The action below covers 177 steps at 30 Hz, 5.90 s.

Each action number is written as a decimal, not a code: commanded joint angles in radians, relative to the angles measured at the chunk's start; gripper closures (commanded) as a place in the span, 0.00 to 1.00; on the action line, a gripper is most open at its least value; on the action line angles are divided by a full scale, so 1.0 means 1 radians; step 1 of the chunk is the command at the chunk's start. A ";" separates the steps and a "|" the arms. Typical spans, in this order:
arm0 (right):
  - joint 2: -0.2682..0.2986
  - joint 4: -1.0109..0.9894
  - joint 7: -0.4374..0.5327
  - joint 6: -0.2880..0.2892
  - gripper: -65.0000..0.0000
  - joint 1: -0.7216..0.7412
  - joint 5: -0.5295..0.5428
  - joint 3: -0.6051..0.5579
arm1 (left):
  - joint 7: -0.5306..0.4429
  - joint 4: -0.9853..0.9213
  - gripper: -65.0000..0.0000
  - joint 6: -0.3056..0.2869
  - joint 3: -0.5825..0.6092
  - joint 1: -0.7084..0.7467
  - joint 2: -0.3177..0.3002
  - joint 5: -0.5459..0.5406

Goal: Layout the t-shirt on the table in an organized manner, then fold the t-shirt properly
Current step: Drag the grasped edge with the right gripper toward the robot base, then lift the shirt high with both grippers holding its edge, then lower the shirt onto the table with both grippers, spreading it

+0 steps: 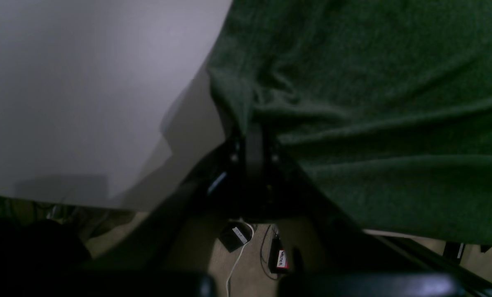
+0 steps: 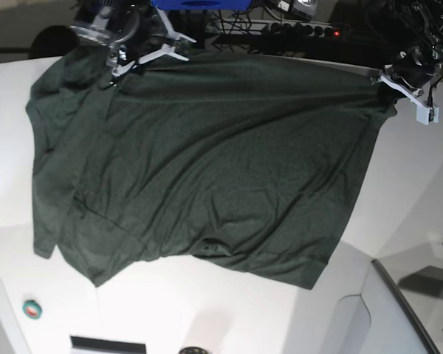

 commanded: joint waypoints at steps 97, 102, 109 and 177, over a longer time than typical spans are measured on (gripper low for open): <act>0.089 -0.249 -0.140 0.077 1.00 1.495 -0.173 0.003 | 0.236 -0.269 1.00 0.256 0.638 -1.535 -0.144 0.257; 0.087 -0.249 -0.136 0.077 1.00 1.446 -0.173 -0.004 | 0.231 -0.269 1.00 0.256 0.709 -1.503 -0.144 0.261; 0.089 -0.249 -0.136 0.077 1.00 1.408 -0.173 0.001 | 0.231 -0.272 1.00 0.256 0.692 -1.468 -0.143 0.263; -0.180 -0.071 -0.108 0.077 1.00 0.249 -0.152 0.371 | 0.298 0.286 1.00 0.119 0.445 -0.081 -0.232 0.265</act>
